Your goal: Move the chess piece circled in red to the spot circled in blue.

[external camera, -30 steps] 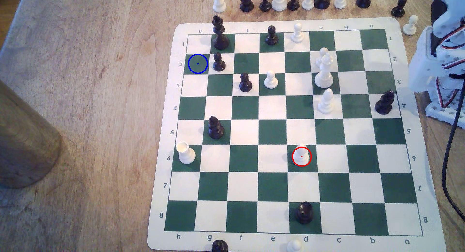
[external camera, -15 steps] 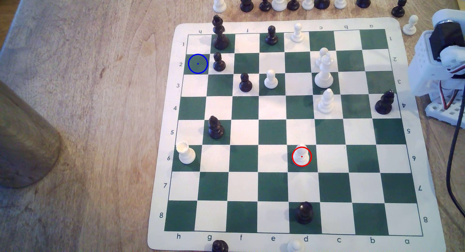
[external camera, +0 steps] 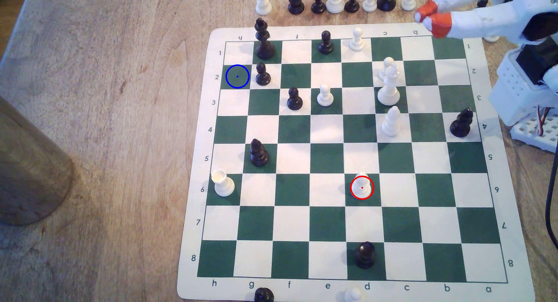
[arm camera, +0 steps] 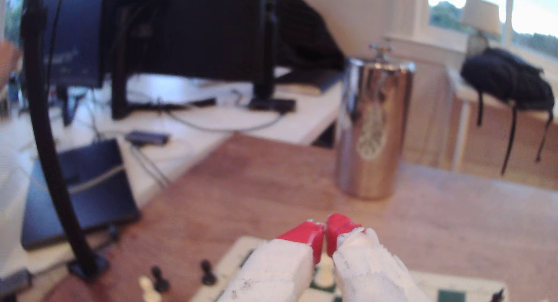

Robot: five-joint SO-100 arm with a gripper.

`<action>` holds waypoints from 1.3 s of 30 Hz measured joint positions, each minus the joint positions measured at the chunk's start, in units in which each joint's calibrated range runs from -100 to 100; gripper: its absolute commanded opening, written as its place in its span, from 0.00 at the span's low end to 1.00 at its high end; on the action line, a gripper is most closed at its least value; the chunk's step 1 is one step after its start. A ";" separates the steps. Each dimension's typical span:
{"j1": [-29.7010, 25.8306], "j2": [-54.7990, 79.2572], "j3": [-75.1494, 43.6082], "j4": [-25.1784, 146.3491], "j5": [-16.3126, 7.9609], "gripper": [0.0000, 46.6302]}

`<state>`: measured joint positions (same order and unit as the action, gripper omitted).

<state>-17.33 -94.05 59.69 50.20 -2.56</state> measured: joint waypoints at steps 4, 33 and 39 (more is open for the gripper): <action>-1.77 6.54 -4.52 7.01 -5.23 0.14; -3.91 32.84 -9.94 13.86 -8.89 0.24; -3.98 36.70 -2.98 9.16 -8.16 0.21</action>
<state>-21.31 -57.35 56.71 59.36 -10.72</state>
